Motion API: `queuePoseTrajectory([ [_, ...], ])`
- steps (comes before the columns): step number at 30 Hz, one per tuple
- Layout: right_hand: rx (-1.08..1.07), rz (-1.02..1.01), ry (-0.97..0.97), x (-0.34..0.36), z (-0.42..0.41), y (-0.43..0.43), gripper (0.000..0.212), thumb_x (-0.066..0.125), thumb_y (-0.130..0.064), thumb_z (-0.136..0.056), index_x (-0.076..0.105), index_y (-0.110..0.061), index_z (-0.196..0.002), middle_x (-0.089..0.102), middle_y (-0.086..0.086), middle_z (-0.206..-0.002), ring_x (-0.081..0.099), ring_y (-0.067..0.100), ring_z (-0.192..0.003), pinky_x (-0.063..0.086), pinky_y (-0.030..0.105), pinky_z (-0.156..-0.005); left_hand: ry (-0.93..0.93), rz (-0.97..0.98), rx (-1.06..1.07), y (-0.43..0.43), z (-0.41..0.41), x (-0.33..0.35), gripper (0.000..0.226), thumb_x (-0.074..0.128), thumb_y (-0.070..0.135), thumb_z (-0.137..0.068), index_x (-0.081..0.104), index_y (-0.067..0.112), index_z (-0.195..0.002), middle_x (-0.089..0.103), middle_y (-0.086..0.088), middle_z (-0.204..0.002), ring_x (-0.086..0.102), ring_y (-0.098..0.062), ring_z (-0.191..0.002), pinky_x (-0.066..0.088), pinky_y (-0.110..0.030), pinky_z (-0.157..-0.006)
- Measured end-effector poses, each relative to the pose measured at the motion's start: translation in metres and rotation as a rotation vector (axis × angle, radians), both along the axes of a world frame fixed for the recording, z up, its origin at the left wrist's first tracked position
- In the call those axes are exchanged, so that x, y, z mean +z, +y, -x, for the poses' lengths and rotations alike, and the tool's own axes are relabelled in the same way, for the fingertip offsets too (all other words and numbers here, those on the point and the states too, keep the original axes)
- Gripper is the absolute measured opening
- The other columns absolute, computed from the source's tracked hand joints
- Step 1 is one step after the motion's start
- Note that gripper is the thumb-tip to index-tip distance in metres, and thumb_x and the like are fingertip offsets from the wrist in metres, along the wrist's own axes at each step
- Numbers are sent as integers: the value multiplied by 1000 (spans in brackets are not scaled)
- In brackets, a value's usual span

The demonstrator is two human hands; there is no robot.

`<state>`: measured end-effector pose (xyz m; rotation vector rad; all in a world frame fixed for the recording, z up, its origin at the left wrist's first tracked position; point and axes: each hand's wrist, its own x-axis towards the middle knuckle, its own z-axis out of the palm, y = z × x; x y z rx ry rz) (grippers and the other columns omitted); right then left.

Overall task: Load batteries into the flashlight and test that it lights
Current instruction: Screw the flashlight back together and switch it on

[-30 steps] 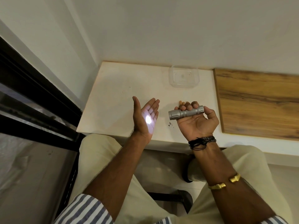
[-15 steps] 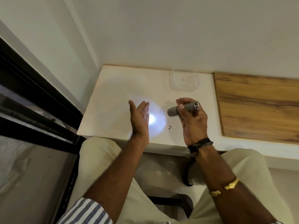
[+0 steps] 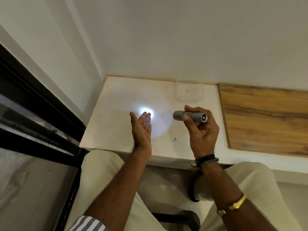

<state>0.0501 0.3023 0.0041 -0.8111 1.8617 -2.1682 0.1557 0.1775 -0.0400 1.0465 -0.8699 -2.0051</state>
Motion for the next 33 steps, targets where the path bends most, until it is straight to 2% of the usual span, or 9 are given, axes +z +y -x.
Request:
queuePoseTrajectory([
  [2,-59,-33,31,1,-1,1,29,79,-11,-86,66,-3,-111,75,4,-111,71,22,-110,58,44,-95,-3,0,1,0,0,0,81,19,70,-99,45,12,-149,52,-6,-152,45,-21,-144,27,-40,-124],
  [5,-102,-42,109,1,-1,1,30,79,-7,-86,68,-2,-114,72,5,-123,67,19,-120,55,36,-100,-9,1,-7,2,0,-1,81,17,69,-99,44,12,-150,53,-6,-151,45,-23,-143,27,-41,-124],
  [9,-36,30,143,0,0,-1,28,76,4,-85,68,3,-112,66,9,-134,58,24,-133,48,32,-109,20,-8,-14,1,0,0,83,19,71,-99,45,11,-149,55,-7,-149,48,-23,-141,31,-37,-121],
  [12,26,58,105,4,1,-2,26,75,3,-85,68,1,-111,66,15,-133,59,24,-132,49,35,-108,47,-11,-22,1,0,0,84,21,72,-98,47,11,-148,57,-7,-147,51,-22,-139,33,-35,-119],
  [15,47,68,-14,7,1,-3,26,72,-1,-90,65,-2,-114,70,14,-126,65,27,-123,54,44,-103,56,-7,-34,0,0,0,84,20,72,-98,48,11,-147,56,-6,-149,50,-20,-139,33,-35,-120],
  [19,26,163,-376,9,3,-3,20,67,-20,-93,61,-14,-111,70,13,-111,65,31,-112,50,66,-99,45,-14,-41,-2,1,1,82,17,71,-99,48,12,-147,52,-7,-152,45,-22,-144,27,-36,-124],
  [21,16,170,-460,7,8,-2,15,64,-22,-94,59,-19,-108,68,13,-107,64,29,-110,50,64,-98,49,-13,-39,-2,1,2,83,16,69,-99,45,10,-149,51,-8,-153,43,-22,-145,25,-37,-125],
  [28,-12,106,-282,-2,18,-2,14,63,-10,-98,60,-22,-105,67,10,-104,66,19,-96,52,41,-90,45,-20,-54,0,1,3,82,19,69,-99,45,9,-149,53,-8,-151,44,-23,-144,25,-39,-125],
  [33,133,357,-718,4,21,-1,7,55,-17,-92,58,-19,-86,55,5,-80,58,22,-77,46,42,-90,76,-81,-134,3,3,7,87,23,73,-96,46,8,-148,52,-11,-151,43,-25,-145,23,-40,-125],
])
